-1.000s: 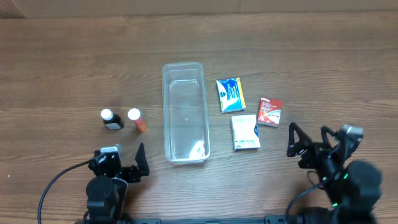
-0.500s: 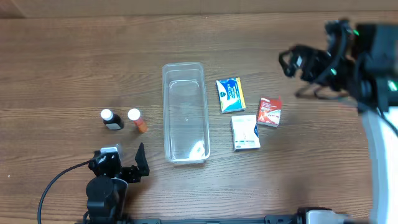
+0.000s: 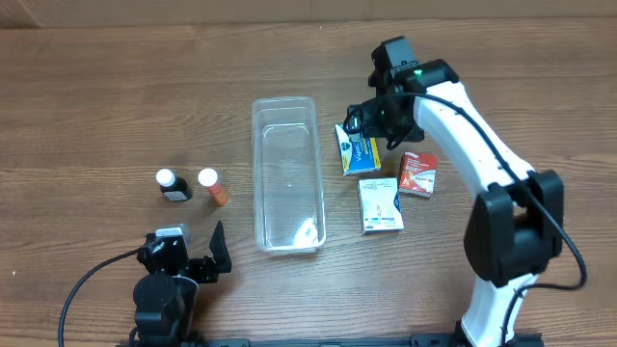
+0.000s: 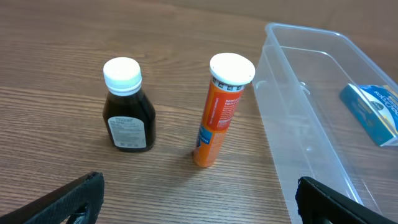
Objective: Pack container
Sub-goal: 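Grasp the blue-yellow VapoDrops box with the right gripper, then carry the VapoDrops box over the container and release it inside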
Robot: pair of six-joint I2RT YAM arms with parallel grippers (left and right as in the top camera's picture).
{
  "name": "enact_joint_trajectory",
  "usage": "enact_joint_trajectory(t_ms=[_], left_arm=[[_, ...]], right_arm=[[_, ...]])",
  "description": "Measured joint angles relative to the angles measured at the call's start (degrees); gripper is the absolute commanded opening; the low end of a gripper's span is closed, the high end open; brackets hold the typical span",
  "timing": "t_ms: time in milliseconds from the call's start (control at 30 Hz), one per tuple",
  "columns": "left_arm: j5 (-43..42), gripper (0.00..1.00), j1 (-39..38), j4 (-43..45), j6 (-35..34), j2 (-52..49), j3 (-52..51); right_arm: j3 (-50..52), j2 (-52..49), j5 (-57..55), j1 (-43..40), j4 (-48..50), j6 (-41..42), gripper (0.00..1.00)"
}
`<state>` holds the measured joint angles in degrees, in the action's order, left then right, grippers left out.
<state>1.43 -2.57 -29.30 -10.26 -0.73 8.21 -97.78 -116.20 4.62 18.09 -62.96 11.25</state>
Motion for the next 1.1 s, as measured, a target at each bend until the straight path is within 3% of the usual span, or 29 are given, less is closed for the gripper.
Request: enact_joint_trajectory(t_ms=[367, 967, 1100], left_arm=[[0.0, 1.00, 0.0, 0.0, 0.0, 0.0, 0.0], [0.0, 1.00, 0.0, 0.0, 0.0, 0.0, 0.0], [0.0, 1.00, 0.0, 0.0, 0.0, 0.0, 0.0]], right_arm=[[0.0, -3.2, -0.2, 0.6, 4.8, -6.8, 1.00], [0.0, -10.3, -2.4, 2.9, 5.5, -4.4, 1.00], [0.0, -10.8, -2.5, 2.9, 5.3, -3.2, 0.83]])
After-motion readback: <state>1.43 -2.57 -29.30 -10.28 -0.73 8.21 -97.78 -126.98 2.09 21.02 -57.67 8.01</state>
